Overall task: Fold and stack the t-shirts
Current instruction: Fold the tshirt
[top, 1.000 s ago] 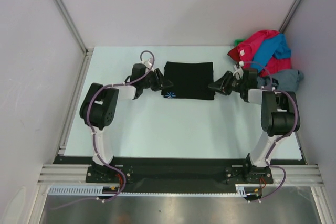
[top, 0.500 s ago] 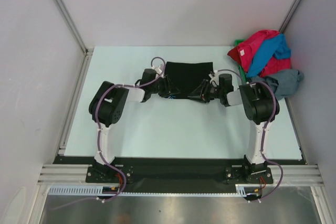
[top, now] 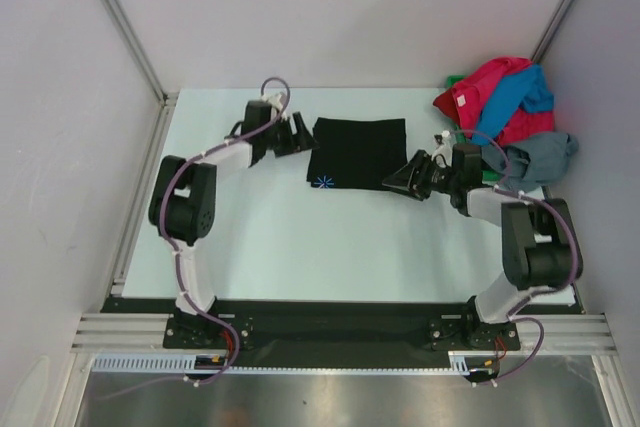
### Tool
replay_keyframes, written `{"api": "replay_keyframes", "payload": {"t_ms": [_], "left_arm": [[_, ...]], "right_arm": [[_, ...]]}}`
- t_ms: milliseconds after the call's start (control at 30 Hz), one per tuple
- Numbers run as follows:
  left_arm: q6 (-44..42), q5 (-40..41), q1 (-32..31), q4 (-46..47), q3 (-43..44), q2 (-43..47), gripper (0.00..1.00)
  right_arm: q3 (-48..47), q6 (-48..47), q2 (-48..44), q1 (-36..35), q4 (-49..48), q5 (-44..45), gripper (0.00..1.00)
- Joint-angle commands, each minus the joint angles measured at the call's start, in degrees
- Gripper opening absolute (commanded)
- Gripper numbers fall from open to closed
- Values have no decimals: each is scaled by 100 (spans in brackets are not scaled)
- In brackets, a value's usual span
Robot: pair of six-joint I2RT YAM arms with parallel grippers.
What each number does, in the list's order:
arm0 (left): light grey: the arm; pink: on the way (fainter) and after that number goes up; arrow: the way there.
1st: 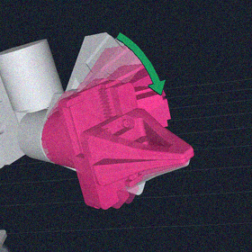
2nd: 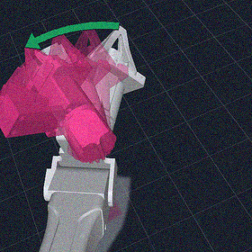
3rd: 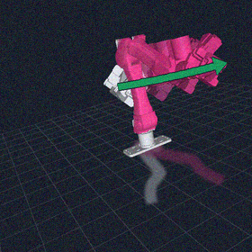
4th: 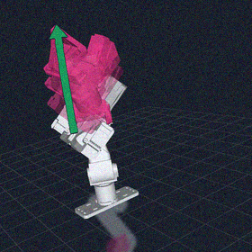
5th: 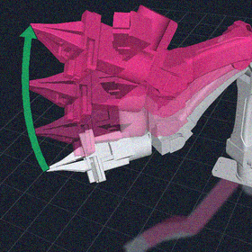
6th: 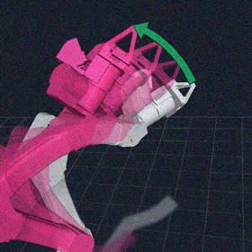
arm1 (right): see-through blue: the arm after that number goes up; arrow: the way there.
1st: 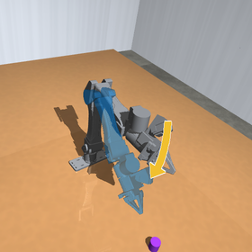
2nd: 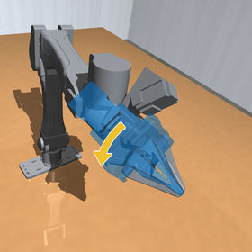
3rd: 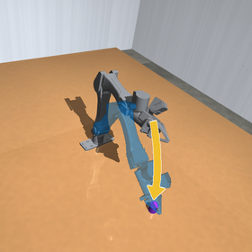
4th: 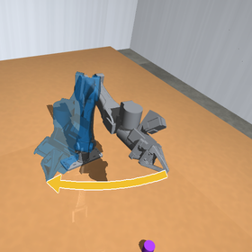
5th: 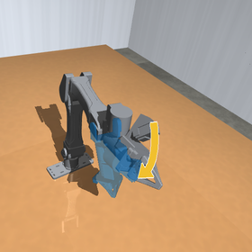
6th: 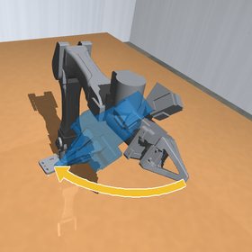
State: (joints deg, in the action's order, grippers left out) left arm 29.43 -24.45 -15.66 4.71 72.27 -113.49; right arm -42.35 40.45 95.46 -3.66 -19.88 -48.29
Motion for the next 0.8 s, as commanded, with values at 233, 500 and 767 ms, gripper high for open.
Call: {"api": "replay_keyframes", "payload": {"t_ms": [233, 500, 767], "left_arm": [[-1537, 493, 160, -2229, 4206, -2237, 77], [-765, 371, 151, -1992, 5455, -3292, 76], [229, -156, 160, -2035, 5456, -3750, 69]], "right_arm": [[270, -1408, -1995, -197, 1900, 426, 62], [543, -1496, -2523, -126, 1953, 224, 62], [622, -1408, -2515, -12, 1715, -22, 61]]}}
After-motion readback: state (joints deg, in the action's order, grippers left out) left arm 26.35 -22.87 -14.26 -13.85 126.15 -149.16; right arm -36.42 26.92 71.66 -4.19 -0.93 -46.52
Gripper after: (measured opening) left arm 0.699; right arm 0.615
